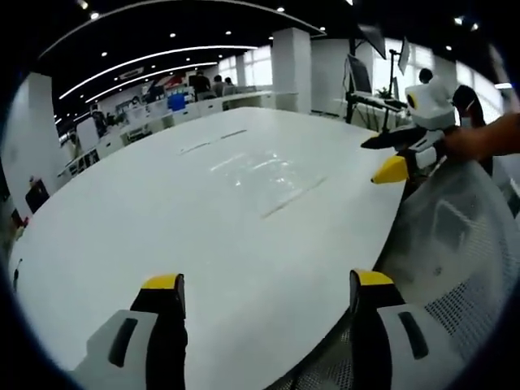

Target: Open the resealable bag by pulling the two sides of the seal apart until the entire bag opening is separated and visibly accessible.

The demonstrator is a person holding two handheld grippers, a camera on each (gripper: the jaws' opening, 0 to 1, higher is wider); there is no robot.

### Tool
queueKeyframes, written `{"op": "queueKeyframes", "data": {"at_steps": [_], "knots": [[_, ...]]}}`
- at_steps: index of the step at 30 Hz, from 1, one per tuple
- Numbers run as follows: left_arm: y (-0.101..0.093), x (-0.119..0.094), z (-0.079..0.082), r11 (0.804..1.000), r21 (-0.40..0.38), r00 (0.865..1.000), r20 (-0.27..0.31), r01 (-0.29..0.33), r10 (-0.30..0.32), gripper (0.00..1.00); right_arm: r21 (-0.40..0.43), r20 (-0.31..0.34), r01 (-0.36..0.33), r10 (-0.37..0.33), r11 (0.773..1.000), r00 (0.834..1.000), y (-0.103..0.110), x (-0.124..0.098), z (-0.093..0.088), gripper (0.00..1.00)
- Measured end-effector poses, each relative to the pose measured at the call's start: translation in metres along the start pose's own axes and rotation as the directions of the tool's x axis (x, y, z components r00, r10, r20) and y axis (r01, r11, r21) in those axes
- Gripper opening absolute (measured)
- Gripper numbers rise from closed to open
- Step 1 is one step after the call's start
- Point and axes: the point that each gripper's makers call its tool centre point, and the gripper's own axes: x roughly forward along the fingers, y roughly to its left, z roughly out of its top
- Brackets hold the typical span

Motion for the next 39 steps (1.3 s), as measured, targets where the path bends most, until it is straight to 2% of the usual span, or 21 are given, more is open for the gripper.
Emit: {"op": "queueKeyframes", "data": {"at_steps": [12, 16, 39], "knots": [[0.0, 0.0, -0.004, 1.0, -0.006, 1.0, -0.017, 0.002, -0.002, 0.81, -0.001, -0.016, -0.005, 0.005, 1.0, 1.0, 0.002, 0.0, -0.004, 0.99], [0.002, -0.001, 0.0, 1.0, -0.002, 1.0, 0.0, -0.007, 0.007, 0.81, -0.002, -0.022, -0.01, 0.01, 1.0, 1.0, 0.002, 0.001, -0.004, 0.99], [0.008, -0.002, 0.002, 0.999, -0.02, 0.999, 0.013, -0.036, 0.036, 0.82, -0.008, -0.061, -0.024, 0.023, 1.0, 0.998, 0.004, 0.003, -0.011, 0.98]]}}
